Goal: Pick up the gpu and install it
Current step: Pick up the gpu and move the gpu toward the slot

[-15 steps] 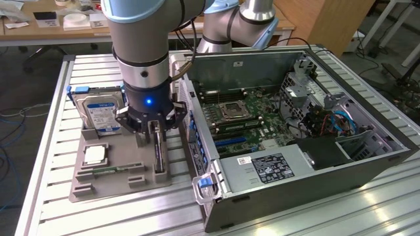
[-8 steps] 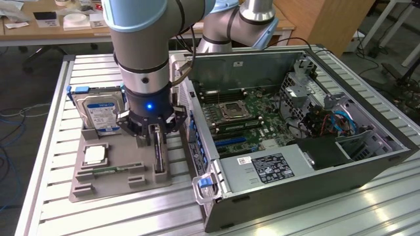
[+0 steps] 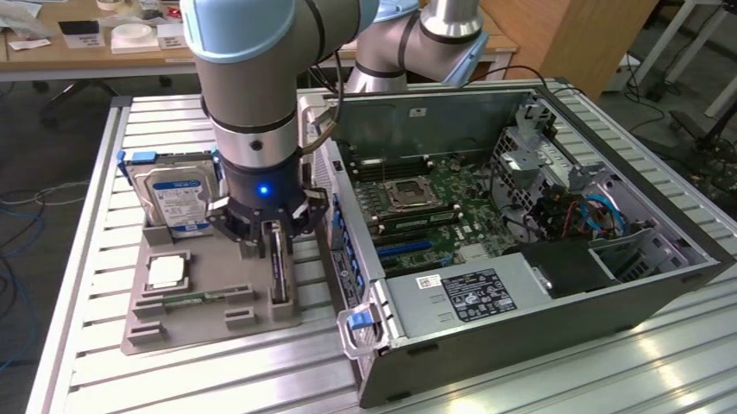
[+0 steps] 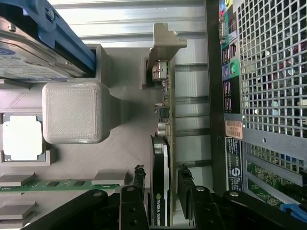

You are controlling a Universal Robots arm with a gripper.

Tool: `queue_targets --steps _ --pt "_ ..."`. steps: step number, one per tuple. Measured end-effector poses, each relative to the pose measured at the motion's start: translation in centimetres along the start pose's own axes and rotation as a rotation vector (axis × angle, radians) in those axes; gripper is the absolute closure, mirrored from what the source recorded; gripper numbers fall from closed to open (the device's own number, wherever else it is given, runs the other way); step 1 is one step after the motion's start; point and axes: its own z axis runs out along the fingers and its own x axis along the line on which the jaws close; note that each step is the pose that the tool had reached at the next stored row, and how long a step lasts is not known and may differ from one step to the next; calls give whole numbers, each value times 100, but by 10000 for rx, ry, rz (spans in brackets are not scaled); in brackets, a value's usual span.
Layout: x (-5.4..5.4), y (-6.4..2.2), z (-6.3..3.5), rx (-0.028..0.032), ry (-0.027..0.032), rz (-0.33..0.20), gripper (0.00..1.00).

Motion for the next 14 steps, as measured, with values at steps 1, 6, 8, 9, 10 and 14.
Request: queue_targets --steps 1,6,8,9,10,14 --pt "0 -1 12 0 0 0 58" --pt "1 -4 64 0 -1 0 58" --pt "2 -4 85 -1 -1 0 58" --pt "2 -5 94 0 0 0 58" --pt "2 -5 101 -1 -1 0 58" --pt "3 -6 115 2 1 0 58"
